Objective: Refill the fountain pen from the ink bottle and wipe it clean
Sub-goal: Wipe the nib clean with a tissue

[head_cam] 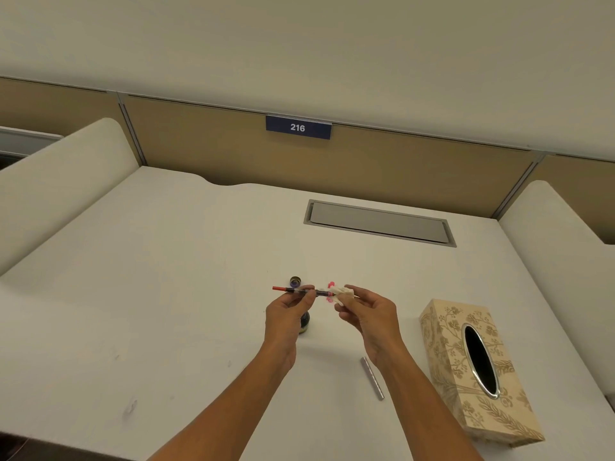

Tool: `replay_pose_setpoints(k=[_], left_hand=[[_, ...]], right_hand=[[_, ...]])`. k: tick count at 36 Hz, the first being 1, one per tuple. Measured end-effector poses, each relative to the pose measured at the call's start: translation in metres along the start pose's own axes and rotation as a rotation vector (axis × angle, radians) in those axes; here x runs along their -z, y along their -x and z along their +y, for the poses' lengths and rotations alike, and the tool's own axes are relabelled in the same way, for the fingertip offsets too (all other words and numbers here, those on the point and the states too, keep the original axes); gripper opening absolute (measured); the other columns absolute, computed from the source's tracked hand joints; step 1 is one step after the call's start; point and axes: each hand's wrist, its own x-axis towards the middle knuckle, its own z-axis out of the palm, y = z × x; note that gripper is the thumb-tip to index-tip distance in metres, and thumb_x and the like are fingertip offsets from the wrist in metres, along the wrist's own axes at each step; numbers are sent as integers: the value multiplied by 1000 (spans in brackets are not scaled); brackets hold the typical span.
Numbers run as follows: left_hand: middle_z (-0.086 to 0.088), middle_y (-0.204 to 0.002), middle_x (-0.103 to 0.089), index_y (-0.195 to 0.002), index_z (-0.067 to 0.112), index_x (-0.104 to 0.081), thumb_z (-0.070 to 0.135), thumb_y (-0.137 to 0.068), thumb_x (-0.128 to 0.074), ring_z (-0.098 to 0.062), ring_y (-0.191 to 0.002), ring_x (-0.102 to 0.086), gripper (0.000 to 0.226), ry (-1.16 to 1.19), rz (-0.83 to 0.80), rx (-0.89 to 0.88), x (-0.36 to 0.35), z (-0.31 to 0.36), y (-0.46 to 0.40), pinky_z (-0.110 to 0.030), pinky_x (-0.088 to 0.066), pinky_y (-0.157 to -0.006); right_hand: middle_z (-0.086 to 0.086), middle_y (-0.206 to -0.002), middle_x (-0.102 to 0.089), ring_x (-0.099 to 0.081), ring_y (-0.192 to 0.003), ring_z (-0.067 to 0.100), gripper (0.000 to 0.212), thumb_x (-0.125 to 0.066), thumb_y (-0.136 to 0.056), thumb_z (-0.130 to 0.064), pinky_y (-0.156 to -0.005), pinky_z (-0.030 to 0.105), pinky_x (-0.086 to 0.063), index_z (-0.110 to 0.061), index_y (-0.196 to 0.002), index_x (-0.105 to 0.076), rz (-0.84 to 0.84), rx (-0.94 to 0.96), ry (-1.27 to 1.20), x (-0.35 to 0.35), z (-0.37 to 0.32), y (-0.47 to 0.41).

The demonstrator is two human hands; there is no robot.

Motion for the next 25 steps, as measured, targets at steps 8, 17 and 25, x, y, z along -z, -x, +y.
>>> replay_pose_setpoints(k=[8, 17, 25], left_hand=[[6, -92, -72, -99, 19, -75, 20, -85, -73, -12, -92, -59, 14, -16, 3, 9, 3, -4, -2, -39, -44, -94], [4, -95, -73, -94, 22, -74, 20, -85, -73, -14, -97, -61, 10, -28, 22, -2, 3, -4, 1, -33, -44, -91], [8, -85, -72, -89, 25, -75, 22, -85, -73, -13, -90, -58, 5, -26, 11, 14, 1, -4, 4, -32, -42, -85]], right_hand=[[20, -98, -75, -64, -68, 21, 21, -64, -90, 2, -72, 25, -61, -6, -107, -72, -85, -65, -128, 4, 2, -2], [19, -111, -73, -69, -101, 33, 42, -62, -81, 21, -92, 33, -57, 3, -119, -65, -180, -88, -188, 5, 3, -2], [19, -99, -76, -73, -90, 31, 30, -68, -84, 8, -86, 32, -59, -2, -112, -68, -120, 23, -74, 4, 3, 6]])
